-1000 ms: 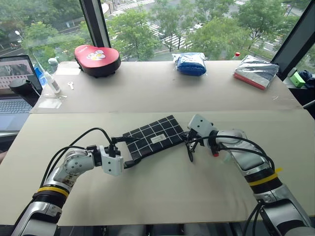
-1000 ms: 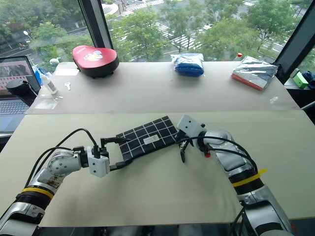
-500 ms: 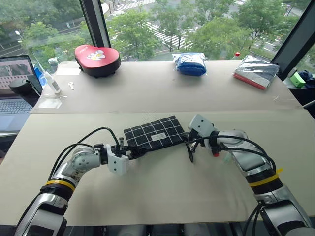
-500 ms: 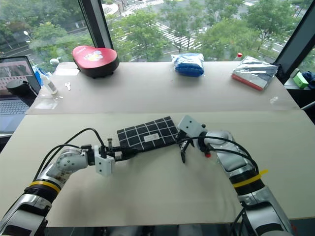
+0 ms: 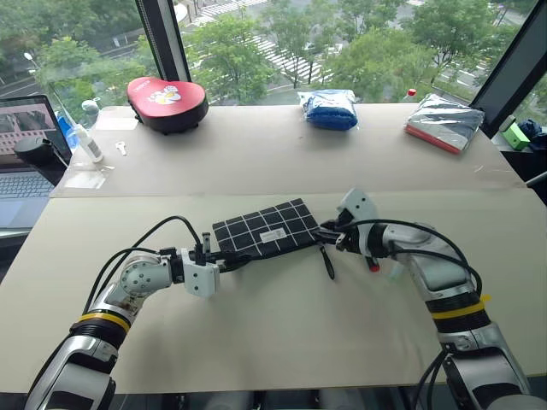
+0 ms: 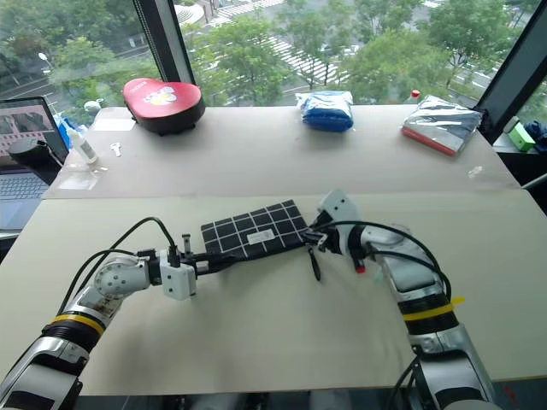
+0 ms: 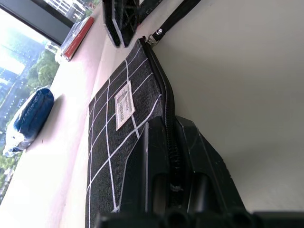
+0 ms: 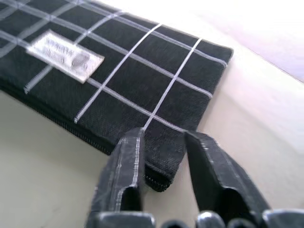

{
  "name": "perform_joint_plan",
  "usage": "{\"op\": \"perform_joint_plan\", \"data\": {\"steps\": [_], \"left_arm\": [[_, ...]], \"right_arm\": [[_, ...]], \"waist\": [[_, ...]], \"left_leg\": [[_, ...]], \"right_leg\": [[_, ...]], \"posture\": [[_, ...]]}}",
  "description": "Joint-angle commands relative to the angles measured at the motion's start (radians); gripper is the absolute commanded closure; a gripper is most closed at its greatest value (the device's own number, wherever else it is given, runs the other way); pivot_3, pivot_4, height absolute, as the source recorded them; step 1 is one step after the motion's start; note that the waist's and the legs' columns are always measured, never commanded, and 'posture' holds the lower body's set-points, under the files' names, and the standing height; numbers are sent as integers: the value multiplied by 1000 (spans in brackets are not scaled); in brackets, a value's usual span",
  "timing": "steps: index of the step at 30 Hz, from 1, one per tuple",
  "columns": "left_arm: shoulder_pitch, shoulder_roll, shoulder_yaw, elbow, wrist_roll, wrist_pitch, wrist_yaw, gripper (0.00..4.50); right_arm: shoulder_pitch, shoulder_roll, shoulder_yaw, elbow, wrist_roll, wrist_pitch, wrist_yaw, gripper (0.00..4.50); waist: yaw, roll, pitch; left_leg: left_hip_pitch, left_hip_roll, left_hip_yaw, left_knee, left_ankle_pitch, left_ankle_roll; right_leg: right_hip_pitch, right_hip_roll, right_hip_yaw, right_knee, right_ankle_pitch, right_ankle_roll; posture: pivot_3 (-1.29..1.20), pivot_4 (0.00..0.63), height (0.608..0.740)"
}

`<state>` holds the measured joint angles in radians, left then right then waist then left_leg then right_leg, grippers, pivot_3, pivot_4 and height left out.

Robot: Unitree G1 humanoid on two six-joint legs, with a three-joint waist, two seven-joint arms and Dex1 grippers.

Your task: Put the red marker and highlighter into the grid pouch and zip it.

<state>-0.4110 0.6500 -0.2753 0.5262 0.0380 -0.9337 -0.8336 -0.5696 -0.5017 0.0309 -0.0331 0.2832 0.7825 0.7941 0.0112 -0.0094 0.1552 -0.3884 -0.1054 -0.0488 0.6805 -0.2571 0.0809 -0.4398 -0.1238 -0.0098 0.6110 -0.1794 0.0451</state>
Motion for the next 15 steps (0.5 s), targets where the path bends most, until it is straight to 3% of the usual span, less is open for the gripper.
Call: {"op": "perform_joint_plan", "data": {"steps": [1,6,9,15], "left_arm": [[23,-35,28,-81,-108,147,-15,4500],[37,-66,66,-228,-216,371,-31,4500],[37,-81,86,-289,-245,471,-30,4500],[22,-111,106,-340,-255,567,-38,4500]], "right_arm": [[-30,-47,-171,-122,207,192,47,1466],[43,-130,-227,-242,283,244,46,1466],[95,-157,-164,-284,233,204,7,1466],[71,-103,-27,-173,65,114,-155,1466]], "waist": [[1,0,0],[0,0,0],[0,0,0],[-9,0,0]], "left_leg": [[0,0,0,0,0,0],[-3,0,0,0,0,1],[-3,0,0,0,-1,1],[-2,0,1,0,0,0]], "right_leg": [[0,0,0,0,0,0],[-1,0,0,-1,0,0],[-1,0,-1,-1,0,0],[-1,0,0,0,0,0]], "posture": [[0,150,740],[0,150,740],[0,150,740],[0,150,740]]}}
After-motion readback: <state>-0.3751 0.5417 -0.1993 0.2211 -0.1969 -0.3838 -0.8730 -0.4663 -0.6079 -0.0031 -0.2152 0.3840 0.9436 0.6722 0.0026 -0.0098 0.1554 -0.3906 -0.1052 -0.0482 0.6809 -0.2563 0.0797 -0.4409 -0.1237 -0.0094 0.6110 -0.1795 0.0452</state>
